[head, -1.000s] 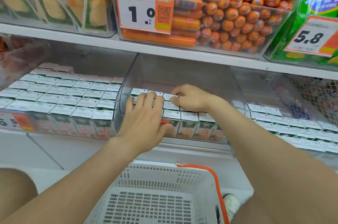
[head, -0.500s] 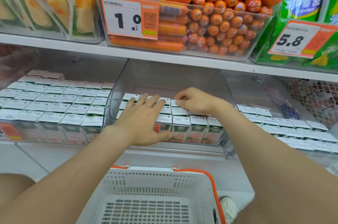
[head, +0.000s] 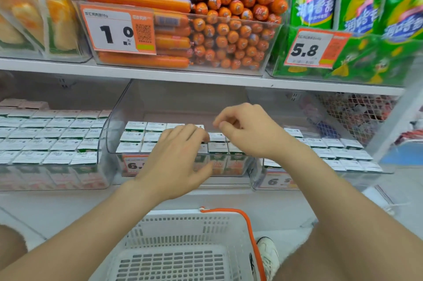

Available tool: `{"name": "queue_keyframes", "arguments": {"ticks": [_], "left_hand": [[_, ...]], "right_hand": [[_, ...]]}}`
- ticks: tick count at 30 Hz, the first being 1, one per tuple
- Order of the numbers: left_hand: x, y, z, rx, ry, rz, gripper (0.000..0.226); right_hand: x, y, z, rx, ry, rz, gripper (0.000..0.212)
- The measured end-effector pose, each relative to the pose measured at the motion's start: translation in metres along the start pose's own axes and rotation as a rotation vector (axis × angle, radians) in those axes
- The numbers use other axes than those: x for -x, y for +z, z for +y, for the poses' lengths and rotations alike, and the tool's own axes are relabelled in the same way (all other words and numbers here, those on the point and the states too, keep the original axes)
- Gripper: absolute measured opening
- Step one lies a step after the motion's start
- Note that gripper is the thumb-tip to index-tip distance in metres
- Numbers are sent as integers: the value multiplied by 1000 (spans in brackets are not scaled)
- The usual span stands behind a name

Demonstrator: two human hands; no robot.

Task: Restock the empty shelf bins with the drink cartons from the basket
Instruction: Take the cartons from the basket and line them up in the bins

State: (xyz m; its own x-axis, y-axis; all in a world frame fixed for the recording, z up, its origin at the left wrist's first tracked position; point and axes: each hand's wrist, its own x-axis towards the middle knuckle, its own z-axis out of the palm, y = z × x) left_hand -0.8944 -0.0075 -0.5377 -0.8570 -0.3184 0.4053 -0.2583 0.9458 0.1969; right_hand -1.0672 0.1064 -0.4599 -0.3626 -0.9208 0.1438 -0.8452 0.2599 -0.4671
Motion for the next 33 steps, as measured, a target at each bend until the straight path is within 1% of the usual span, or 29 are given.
{"name": "queue_keyframes", "arguments": {"ticks": [3,6,8,10,12,13,15,17,20,23,26,30,33], "left_hand": [[-7,5,37,9,106,82,33],[-20,14,82,22,216,129,28],[-30,27,108,-33,296,130,25],[-40,42,127,-126,323,117,25],[-48,55,138,-219,301,96,27],[-51,60,142,-254,277,76,27],[-54,70,149,-276,216,46,29],[-55,77,153,-288,170,37,33],[-53,84,155,-319,138,57,37],[-52,87,156,-393,126,55,46],[-56,87,154,-448,120,57,51],[-73,79,148,-495,107,97,50],[-85,80,142,-521,104,64,48]], "right_hand": [[37,-27,22,-24,93,62,25],[64,-43,63,73,161,124,27],[83,-51,94,164,182,81,26],[103,-59,126,299,199,-28,28],[123,-65,153,480,235,-112,32],[132,-65,166,520,246,-110,32],[145,-62,186,484,236,-33,29],[151,-53,197,454,189,72,27],[151,-43,203,480,127,188,25],[148,-41,205,538,101,192,31],[144,-44,203,555,112,224,28],[131,-54,199,530,132,284,21],[116,-52,205,540,141,257,28]]}}
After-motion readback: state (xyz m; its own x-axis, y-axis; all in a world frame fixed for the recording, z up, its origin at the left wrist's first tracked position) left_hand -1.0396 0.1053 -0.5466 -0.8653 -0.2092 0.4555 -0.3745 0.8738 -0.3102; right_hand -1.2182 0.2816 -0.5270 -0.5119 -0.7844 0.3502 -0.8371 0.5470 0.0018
